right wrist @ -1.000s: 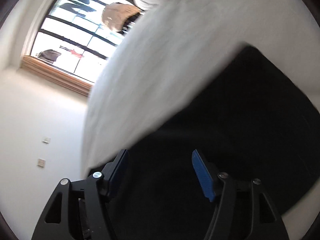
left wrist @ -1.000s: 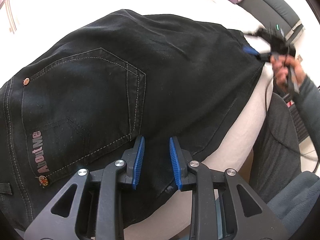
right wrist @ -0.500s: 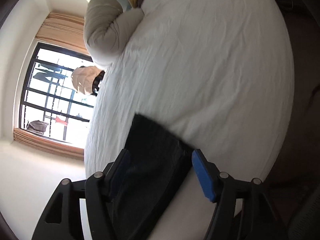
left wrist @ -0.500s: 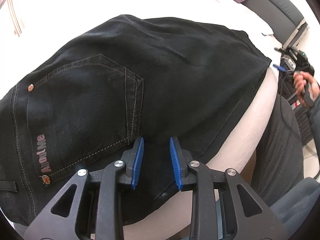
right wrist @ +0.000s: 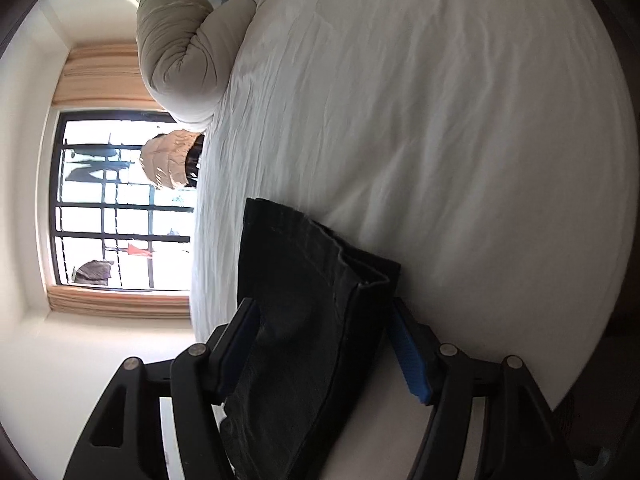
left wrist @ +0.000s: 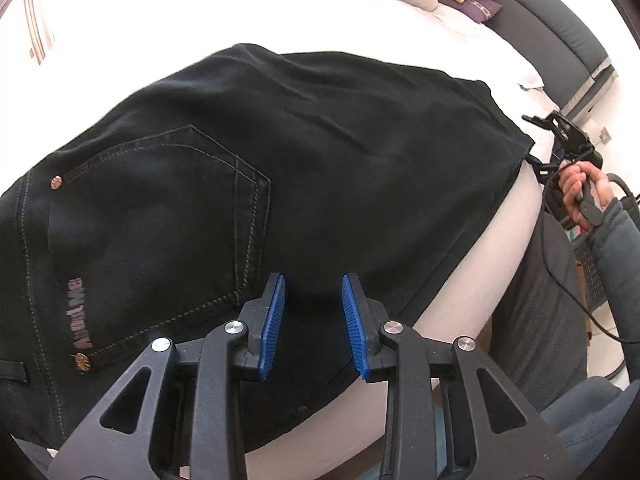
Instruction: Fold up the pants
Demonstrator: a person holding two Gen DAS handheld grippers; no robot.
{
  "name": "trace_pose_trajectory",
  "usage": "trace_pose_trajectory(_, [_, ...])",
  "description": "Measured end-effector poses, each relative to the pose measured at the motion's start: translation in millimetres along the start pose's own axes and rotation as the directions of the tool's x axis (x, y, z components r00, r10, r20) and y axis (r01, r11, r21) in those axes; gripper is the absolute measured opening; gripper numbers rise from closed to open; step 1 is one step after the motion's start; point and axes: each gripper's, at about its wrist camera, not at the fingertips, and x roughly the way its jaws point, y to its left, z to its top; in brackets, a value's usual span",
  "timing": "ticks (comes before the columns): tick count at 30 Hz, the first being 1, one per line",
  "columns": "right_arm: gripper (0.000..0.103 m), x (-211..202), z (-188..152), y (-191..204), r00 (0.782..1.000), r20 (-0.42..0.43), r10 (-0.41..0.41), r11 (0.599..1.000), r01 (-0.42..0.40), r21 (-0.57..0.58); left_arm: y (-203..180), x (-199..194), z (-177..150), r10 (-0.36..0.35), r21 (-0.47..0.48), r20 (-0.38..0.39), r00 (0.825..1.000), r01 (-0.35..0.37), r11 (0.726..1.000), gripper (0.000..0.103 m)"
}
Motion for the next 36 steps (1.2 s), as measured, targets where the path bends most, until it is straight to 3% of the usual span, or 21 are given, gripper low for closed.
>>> trace_pose_trajectory(6, [0.068, -4, -5, 8, 0.999, 0.005, -0.042, 0.999, 0.042, -0.023, 0, 9, -1, -0.011, -0.010, -0.007, 1.000, 0.011, 1.000, 0.028])
trace_pose_trajectory(10, [0.065, -1, -1, 4, 1.000, 0.029, -0.009, 1.000, 0.009, 0.007, 4, 12, -1, -0.019, -0.012, -0.009, 1.000, 0.018, 1.000, 0.029])
trace_pose_trajectory(13, [0.054, 1, 1, 4, 0.999, 0.023, -0.029, 1.000, 0.029, -0.005, 9, 12, -1, -0.022, -0.014, -0.009, 1.000, 0.022, 1.000, 0.029])
trace_pose_trajectory(15, [0.031, 4, 3, 3, 1.000, 0.008, -0.025, 1.000, 0.025, -0.003, 10, 13, 0, -0.023, -0.014, -0.009, 1.000, 0.023, 1.000, 0.029])
trace_pose_trajectory(17, [0.015, 7, 0, -3, 1.000, -0.007, -0.014, 1.000, 0.014, 0.019, 10, 12, 1, -0.034, -0.018, -0.009, 0.999, 0.033, 0.999, 0.029])
trace_pose_trajectory(27, [0.010, 5, -8, 20, 0.996, 0.059, -0.064, 0.995, 0.068, -0.077, 14, 13, 39, -0.150, -0.134, 0.037, 0.988, 0.154, 0.979, 0.029])
trace_pose_trajectory(29, [0.010, 5, -9, 28, 0.994, 0.070, -0.078, 0.991, 0.085, -0.105, 12, 14, 46, -0.163, -0.143, 0.051, 0.985, 0.169, 0.975, 0.045])
trace_pose_trajectory(30, [0.010, 5, -10, 35, 0.993, 0.079, -0.088, 0.987, 0.098, -0.129, 13, 13, 49, -0.172, -0.154, 0.069, 0.983, 0.181, 0.971, 0.068])
trace_pose_trajectory(31, [0.010, 5, -11, 40, 0.991, 0.087, -0.097, 0.983, 0.109, -0.148, 14, 11, 51, -0.178, -0.167, 0.090, 0.980, 0.191, 0.967, 0.074])
trace_pose_trajectory(36, [0.009, 5, -32, 89, 0.984, 0.129, -0.124, 0.937, 0.159, -0.311, 22, 11, 61, -0.194, -0.222, 0.128, 0.973, 0.219, 0.950, 0.074])
